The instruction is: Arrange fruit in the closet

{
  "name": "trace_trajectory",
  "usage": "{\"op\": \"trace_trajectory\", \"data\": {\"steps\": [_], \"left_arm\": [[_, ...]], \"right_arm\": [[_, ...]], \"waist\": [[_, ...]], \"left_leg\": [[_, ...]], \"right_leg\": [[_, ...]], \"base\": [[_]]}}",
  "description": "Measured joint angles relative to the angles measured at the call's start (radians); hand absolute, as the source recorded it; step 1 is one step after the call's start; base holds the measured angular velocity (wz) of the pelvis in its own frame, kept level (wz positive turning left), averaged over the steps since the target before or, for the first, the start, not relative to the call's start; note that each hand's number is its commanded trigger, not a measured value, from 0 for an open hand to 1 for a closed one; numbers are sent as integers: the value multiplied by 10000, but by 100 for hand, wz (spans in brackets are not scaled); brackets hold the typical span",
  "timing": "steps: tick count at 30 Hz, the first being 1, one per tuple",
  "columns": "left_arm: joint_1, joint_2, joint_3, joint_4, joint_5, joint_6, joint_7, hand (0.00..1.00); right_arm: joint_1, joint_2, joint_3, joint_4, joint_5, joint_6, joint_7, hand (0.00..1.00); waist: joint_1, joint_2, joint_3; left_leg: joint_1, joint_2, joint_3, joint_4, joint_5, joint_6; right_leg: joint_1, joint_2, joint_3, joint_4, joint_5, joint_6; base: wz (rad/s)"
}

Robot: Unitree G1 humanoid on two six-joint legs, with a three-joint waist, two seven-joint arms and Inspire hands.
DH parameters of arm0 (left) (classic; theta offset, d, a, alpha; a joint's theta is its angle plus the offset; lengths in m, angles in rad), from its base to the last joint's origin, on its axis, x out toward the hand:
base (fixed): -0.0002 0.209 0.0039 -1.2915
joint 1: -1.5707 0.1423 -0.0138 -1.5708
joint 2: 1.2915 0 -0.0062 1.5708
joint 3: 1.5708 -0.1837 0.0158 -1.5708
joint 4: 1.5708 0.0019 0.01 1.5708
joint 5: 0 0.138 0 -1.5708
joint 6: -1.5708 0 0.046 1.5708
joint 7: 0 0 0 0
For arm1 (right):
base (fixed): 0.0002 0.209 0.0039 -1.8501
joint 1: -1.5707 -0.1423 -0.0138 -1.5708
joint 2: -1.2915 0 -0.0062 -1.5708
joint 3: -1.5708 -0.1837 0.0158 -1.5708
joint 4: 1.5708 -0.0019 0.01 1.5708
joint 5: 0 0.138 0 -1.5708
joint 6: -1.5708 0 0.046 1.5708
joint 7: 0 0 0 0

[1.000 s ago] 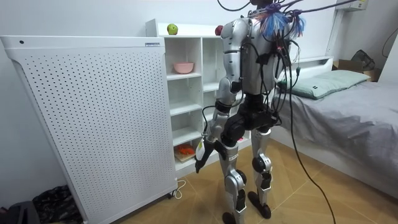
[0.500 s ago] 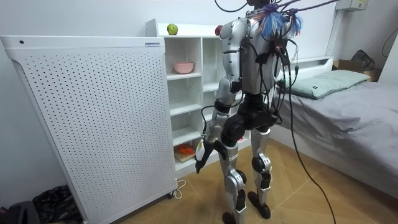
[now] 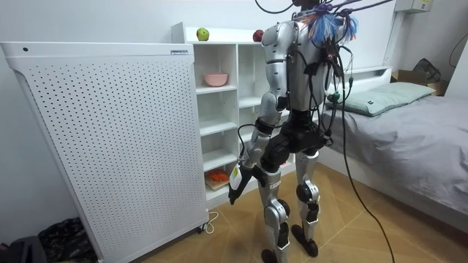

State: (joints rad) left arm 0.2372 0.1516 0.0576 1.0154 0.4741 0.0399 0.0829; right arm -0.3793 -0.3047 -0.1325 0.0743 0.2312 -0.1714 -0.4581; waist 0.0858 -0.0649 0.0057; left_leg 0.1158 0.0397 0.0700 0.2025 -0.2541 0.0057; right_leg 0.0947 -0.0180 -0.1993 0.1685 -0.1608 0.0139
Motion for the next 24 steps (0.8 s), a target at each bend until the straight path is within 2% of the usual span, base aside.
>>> {"op": "trace_trajectory", "data": {"steps": [6, 12, 17, 24], "left_arm": [[-1, 2, -4, -142, 7, 42, 0, 0], [15, 16, -51, -37, 0, 56, 0, 0], [52, 28, -45, -37, 3, 209, -61, 0], [-6, 36, -44, -33, 0, 240, -167, 0]], "right_arm": [[-181, -5, 1, -1, -15, 211, -102, 0], [-935, -47, 24, 0, -14, 210, -122, 0], [-967, -63, 31, 30, -58, 210, -110, 0], [-1043, -171, 41, 433, -53, 215, -32, 0]], "waist": [[29, 3, -3], [-1, -23, -10], [20, -94, -18], [45, -107, -19]], "left_leg": [[-28, -4, -52, 5, 0, -1], [-23, -5, -65, 0, 1, -2], [-58, -13, -183, 22, 2, -2], [-219, -32, -190, 53, 33, 0]], "right_leg": [[0, -2, -52, 9, 0, 0], [5, -2, -61, 14, 0, 0], [17, -24, -247, 15, 0, 0], [-110, -73, -389, 21, 0, 0]], "base": [[1], [0], [6], [1]]}}
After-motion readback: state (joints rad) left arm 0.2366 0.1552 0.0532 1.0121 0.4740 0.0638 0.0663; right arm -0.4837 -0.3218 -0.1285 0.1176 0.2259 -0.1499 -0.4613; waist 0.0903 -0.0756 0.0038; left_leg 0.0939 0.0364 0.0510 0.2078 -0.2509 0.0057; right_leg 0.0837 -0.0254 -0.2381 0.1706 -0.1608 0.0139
